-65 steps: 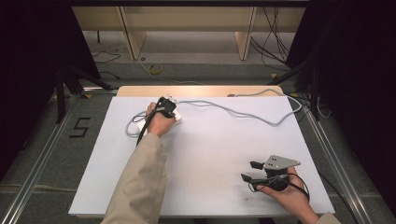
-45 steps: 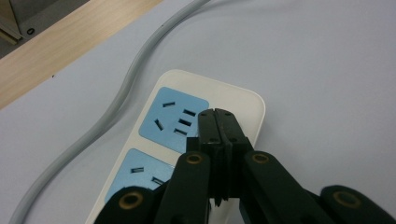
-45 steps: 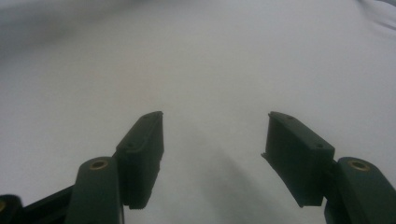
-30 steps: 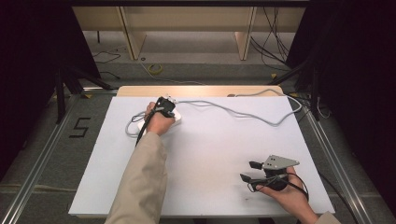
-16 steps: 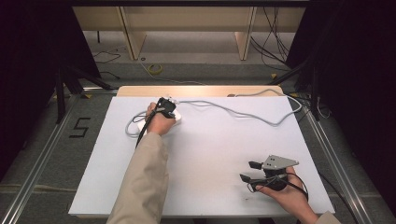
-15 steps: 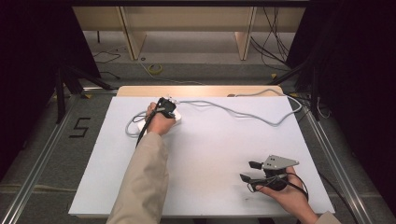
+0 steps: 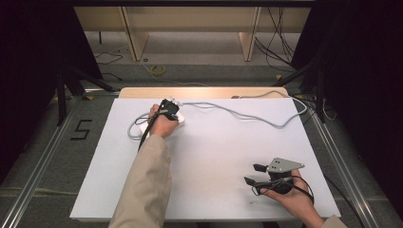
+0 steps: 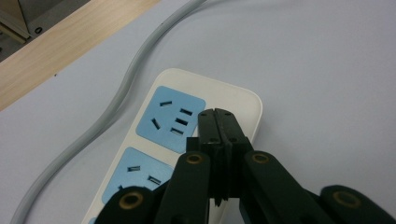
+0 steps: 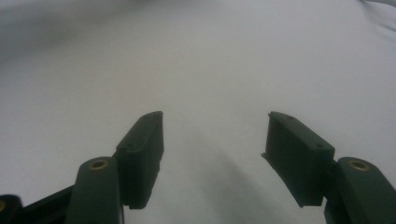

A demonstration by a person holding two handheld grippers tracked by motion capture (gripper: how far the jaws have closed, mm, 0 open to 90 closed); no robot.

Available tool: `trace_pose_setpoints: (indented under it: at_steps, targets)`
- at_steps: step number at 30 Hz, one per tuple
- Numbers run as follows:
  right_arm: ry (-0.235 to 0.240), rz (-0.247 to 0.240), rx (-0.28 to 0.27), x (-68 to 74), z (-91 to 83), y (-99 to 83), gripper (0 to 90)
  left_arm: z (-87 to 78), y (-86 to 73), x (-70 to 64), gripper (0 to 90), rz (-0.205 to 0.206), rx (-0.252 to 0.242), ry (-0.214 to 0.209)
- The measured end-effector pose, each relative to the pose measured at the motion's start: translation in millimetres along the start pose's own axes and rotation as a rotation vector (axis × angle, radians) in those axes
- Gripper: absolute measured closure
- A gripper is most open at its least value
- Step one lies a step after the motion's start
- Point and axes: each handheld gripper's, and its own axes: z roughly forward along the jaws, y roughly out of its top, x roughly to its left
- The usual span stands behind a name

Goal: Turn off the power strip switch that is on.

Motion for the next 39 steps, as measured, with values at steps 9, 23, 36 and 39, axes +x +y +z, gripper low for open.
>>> trace_pose_setpoints:
  at_steps: [9,23,36,39]
  targets:
    - [-0.001,0.005,0.0,-0.3,0.1,-0.1,37.9,-5.5,-0.1,0.5,89.2,-0.039,-0.048,-0.006]
    - [-0.004,0.005,0.001,-0.1,-0.1,0.0,37.9,-25.4,-4.0,10.1,71.0,-0.089,-0.063,-0.014]
    - [-0.008,0.003,0.003,-0.1,0.1,0.2,37.9,-42.7,-15.8,9.8,55.5,-0.127,-0.061,-0.047]
    - [-0.008,0.004,0.003,-0.1,0.1,0.2,37.9,-47.4,-18.7,5.9,51.0,-0.122,-0.061,-0.041]
